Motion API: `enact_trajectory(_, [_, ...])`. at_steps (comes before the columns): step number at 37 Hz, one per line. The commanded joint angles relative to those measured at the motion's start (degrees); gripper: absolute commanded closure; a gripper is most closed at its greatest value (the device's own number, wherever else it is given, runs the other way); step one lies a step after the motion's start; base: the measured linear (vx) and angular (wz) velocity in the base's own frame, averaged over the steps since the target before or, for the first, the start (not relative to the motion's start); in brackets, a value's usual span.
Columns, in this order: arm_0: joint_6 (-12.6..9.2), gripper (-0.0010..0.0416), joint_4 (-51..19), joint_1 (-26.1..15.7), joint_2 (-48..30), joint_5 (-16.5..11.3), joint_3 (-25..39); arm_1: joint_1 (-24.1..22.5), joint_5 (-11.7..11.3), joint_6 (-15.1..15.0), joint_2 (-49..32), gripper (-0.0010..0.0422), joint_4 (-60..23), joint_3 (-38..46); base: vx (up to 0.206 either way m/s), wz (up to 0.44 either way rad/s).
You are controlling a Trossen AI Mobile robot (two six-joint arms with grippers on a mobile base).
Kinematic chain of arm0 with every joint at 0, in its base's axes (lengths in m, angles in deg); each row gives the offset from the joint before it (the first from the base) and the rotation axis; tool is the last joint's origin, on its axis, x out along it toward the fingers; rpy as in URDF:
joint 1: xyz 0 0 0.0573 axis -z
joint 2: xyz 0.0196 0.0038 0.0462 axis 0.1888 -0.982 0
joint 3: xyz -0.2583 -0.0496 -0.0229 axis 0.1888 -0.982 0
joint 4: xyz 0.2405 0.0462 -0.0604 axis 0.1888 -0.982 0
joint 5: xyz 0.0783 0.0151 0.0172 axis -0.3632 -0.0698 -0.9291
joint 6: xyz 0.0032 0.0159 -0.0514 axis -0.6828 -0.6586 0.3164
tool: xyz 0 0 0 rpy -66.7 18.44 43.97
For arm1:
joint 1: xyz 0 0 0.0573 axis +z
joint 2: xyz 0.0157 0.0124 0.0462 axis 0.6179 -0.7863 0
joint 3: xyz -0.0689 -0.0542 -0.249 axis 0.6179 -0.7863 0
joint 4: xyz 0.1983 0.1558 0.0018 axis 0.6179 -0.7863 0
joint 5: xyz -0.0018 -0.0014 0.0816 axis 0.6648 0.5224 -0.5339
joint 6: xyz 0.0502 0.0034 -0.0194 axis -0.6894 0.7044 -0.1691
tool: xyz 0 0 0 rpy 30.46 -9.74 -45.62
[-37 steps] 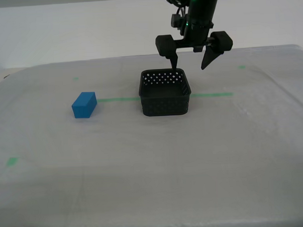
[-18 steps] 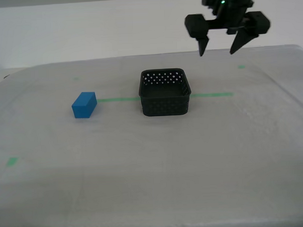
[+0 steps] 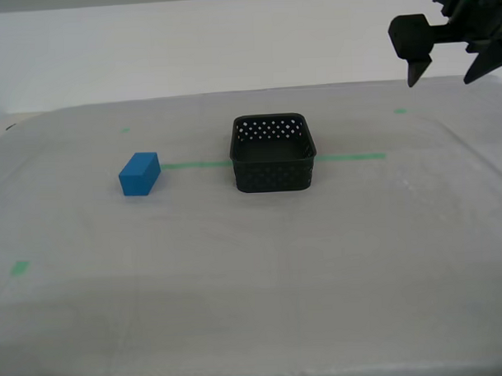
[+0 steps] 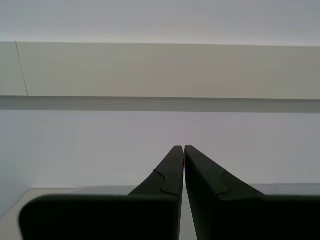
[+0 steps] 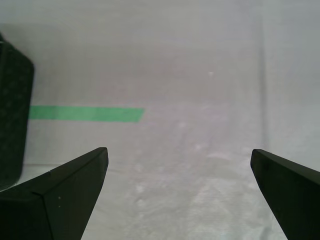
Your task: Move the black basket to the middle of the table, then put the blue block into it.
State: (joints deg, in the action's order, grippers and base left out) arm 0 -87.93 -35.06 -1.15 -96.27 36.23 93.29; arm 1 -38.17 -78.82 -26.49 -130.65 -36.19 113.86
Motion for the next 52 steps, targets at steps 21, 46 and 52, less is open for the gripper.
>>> enact_trajectory(21, [2.7,0.0007,2.2,2.7,0.9,0.7,-1.1,0.0,0.0,-0.1,0.0,0.0412,0.3,0.1,0.0,0.0])
enact_trajectory(46, [2.7,0.0007,2.2,2.7,0.9,0.7,-1.1,0.0,0.0,-0.1,0.0,0.0412,0.3,0.1,0.0,0.0])
enact_trajectory(52, [2.7,0.0007,2.2,2.7,0.9,0.7,-1.1,0.0,0.0,-0.2,0.0,0.0412,0.3,0.1,0.0,0.0])
